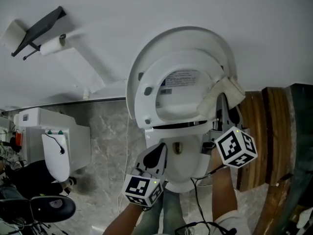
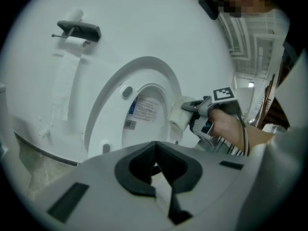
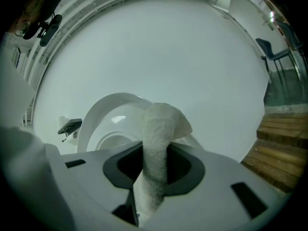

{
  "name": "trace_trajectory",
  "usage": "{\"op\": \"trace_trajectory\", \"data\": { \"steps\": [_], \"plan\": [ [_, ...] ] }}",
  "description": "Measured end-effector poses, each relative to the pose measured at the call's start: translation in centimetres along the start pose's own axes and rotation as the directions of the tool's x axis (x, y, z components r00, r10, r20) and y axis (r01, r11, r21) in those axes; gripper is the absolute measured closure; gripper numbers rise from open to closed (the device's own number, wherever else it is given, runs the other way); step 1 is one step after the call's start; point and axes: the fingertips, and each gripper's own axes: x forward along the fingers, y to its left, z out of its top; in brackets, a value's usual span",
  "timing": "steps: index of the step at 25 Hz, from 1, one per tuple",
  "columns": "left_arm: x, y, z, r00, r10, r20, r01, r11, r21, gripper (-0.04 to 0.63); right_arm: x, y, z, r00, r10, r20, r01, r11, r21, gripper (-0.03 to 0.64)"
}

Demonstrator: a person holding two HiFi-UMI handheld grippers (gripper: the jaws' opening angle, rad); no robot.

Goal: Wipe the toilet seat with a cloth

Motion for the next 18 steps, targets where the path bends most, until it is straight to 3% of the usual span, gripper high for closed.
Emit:
{"op": "trace_trajectory", "data": {
  "steps": [18],
  "plan": [
    [1.4,0.3,-3.1,0.999,-0.004,-0.041,0.005,1.0,0.015,0.586,-0.7,-6.0,-5.2,0.993,-0.111,-0.049,0.111,0.994,0.0,0.517]
  ]
}}
